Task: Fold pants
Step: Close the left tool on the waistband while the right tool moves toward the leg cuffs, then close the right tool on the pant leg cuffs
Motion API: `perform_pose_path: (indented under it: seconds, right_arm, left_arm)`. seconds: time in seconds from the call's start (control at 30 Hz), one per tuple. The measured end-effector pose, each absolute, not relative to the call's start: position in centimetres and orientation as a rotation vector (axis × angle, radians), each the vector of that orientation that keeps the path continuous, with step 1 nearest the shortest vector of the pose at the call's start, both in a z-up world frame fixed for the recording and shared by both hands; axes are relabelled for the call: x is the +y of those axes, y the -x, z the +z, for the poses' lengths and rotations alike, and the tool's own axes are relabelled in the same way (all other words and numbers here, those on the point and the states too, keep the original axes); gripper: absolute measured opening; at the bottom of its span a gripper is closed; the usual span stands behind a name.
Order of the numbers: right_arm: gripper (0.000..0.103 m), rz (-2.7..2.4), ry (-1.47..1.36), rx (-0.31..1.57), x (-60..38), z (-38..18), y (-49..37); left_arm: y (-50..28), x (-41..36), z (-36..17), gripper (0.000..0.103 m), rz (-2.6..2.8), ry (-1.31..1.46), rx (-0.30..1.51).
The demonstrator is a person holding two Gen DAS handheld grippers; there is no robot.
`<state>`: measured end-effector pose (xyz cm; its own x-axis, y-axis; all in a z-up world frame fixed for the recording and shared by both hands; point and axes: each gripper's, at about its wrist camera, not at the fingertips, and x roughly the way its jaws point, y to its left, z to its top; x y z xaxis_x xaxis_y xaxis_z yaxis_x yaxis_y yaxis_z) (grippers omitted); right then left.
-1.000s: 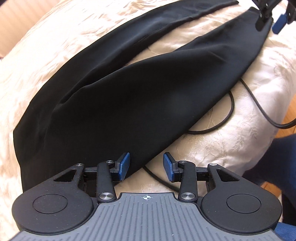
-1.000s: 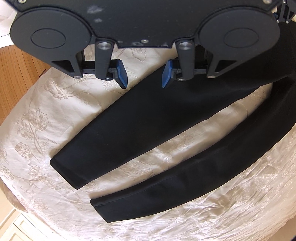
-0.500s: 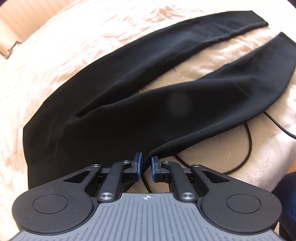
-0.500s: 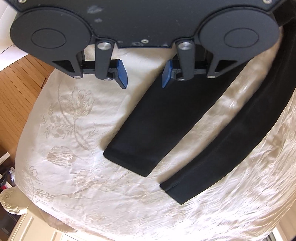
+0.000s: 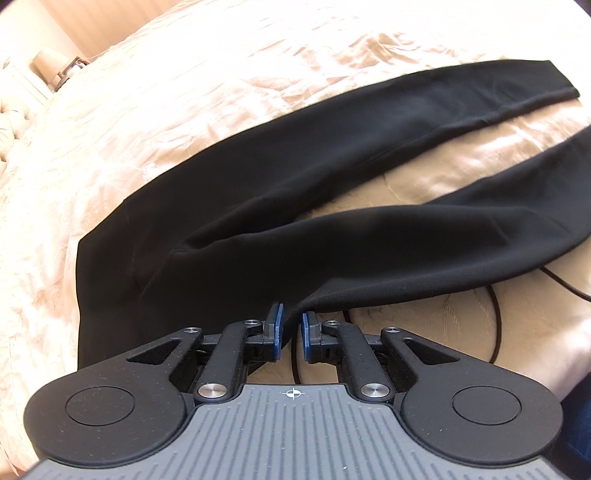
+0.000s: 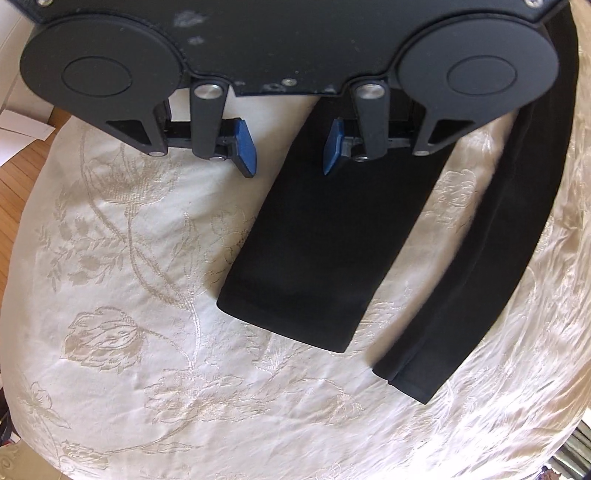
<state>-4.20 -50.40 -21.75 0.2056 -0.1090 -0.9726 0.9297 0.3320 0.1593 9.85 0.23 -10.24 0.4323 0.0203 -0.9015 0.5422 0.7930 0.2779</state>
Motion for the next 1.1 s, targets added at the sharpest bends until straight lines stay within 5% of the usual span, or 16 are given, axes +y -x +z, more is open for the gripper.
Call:
perform_pose_path:
  seconds: [0.5, 0.57, 0.63, 0.67, 1.1]
  right_arm:
    - [0.046, -0.914, -1.173, 1.002, -51.5, -22.8, 6.3]
    - [0.039, -0.869, -1.244, 0.933, -51.6, -22.8, 6.6]
    - [0.011, -0.844, -1.248, 0.913, -51.4, -22.4, 6.4]
    - [0.006, -0.836, -1.226, 0.919, -51.3, -22.2, 6.2]
    - [0.005, -0.747, -1.043, 0.819, -50.2, -12.4, 6.0]
  left_arm:
    - [-10.4, 0.0, -9.8, 0.01, -0.339, -0.58, 1.054]
    - [-10.5, -0.1, -9.7, 0.01, -0.337, -0.578, 1.048]
    - [-10.6, -0.1, -9.6, 0.01, -0.331, -0.574, 1.037]
    - [-10.6, -0.1, -9.4, 0.01, -0.328, -0.57, 1.031]
    - [-10.3, 1.6, -3.4, 0.01, -0.299, -0.459, 0.963]
